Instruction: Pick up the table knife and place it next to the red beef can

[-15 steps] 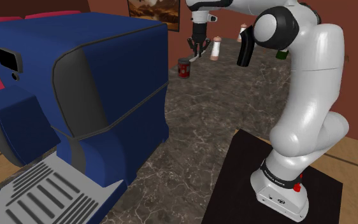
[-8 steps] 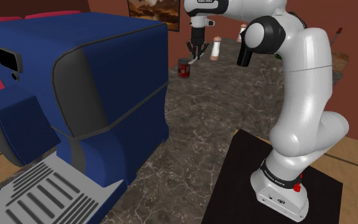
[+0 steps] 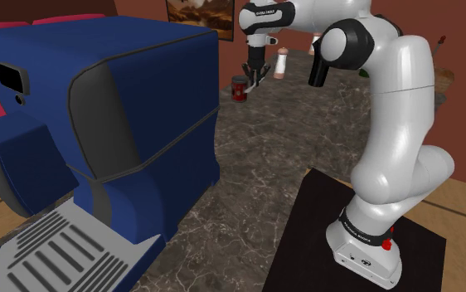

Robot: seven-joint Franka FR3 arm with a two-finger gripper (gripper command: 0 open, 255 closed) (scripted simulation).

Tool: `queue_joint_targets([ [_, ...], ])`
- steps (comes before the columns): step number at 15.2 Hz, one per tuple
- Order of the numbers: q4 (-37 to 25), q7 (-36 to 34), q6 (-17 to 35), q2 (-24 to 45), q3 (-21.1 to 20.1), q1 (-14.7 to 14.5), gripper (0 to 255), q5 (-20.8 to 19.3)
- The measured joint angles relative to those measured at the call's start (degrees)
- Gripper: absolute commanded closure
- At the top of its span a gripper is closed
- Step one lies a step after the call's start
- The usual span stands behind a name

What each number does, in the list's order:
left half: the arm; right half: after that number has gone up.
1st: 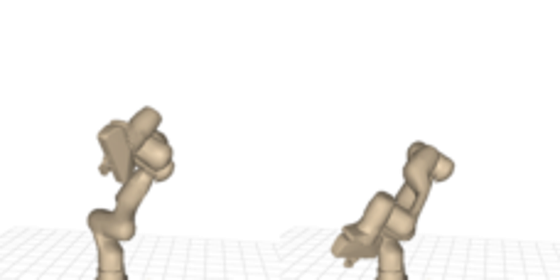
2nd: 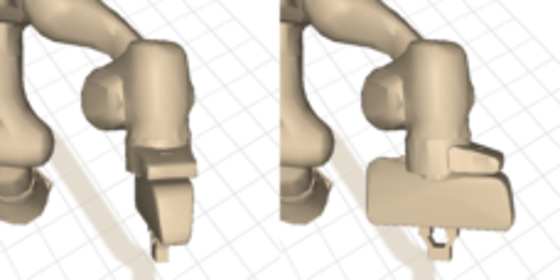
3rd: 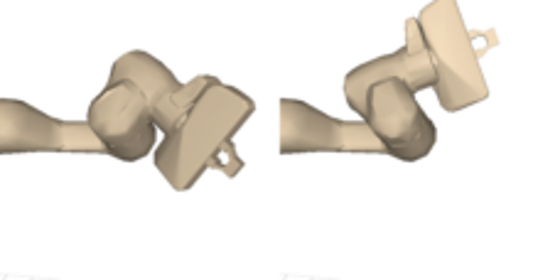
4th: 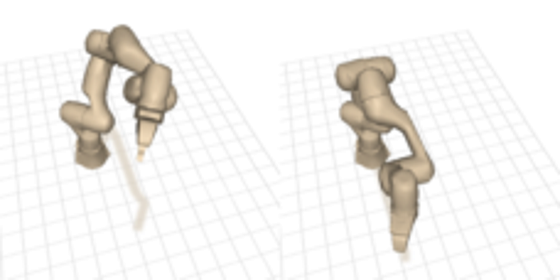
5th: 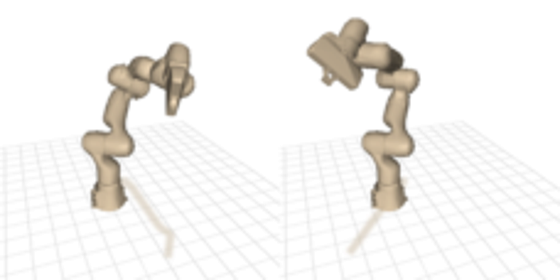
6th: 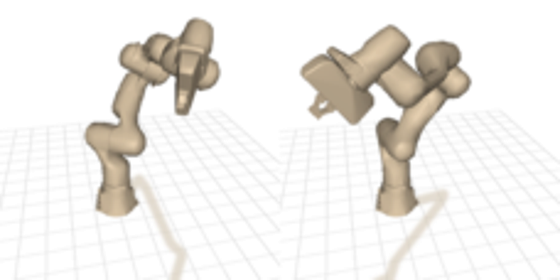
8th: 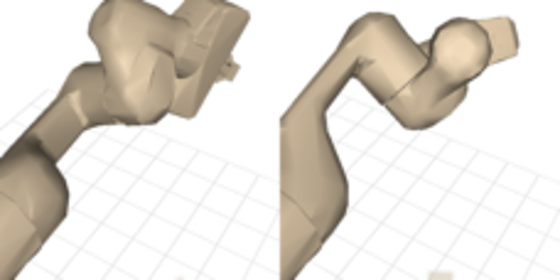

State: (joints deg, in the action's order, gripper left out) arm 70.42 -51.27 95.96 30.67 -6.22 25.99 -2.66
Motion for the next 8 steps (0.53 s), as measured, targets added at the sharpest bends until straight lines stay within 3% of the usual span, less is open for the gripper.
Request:
queue_joint_targets([
  [8,6.1,-0.1,6.0,0.0,0.0,0.2,255,0.0],
])
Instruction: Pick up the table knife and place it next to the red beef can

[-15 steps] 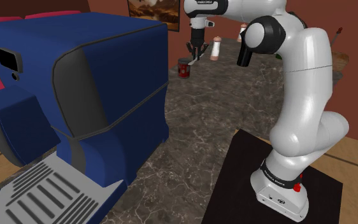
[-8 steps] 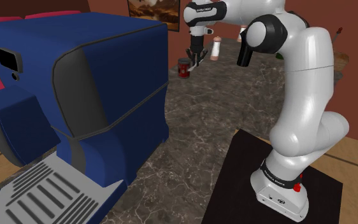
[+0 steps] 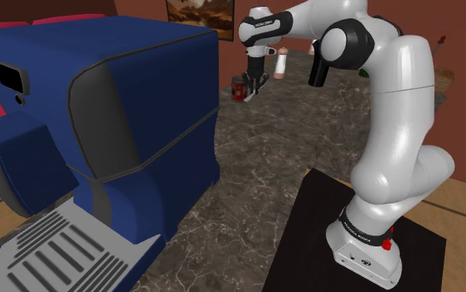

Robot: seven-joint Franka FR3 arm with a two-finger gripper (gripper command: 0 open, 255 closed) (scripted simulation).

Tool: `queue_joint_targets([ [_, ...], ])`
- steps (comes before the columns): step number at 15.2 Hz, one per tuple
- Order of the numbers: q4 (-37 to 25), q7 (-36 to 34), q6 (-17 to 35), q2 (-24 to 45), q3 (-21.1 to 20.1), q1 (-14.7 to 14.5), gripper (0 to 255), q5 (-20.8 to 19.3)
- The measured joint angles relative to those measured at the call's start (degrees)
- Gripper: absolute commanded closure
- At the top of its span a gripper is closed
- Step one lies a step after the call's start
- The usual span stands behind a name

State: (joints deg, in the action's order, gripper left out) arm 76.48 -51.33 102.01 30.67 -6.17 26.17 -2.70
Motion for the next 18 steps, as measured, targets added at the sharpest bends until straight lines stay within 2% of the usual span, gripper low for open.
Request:
queue_joint_targets([
  [11,5.2,-0.2,7.8,0.8,0.2,0.1,255,-0.2],
  [18,5.5,-0.1,8.6,0.7,0.1,0.0,255,-0.2],
])
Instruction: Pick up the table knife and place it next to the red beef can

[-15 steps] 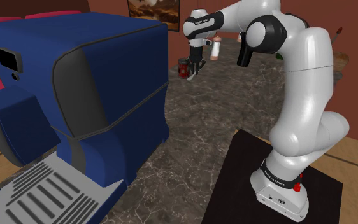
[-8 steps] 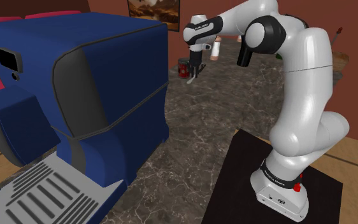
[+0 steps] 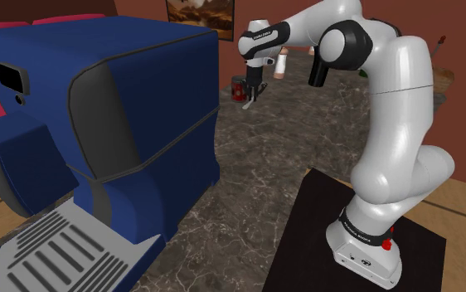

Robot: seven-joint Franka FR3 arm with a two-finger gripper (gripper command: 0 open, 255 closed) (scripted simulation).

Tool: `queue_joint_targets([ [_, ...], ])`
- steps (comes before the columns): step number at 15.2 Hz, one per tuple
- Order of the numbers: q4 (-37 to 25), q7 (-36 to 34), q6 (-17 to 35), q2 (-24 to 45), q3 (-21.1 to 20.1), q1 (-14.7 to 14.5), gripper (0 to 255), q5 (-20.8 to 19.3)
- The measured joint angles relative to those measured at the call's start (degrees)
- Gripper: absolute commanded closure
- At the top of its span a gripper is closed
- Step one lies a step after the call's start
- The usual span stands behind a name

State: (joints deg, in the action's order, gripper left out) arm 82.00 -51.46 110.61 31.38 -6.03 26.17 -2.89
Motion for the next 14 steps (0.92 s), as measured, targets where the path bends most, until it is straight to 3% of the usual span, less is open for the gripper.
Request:
queue_joint_targets([
  [1,-0.3,0.1,-0.2,0.2,0.0,0.0,0,0.0],
  [7,-0.2,0.0,-0.2,2.3,0.1,0.0,0,-0.1],
  [14,-5.1,0.2,-6.7,0.7,0.0,-0.1,0,0.1],
])
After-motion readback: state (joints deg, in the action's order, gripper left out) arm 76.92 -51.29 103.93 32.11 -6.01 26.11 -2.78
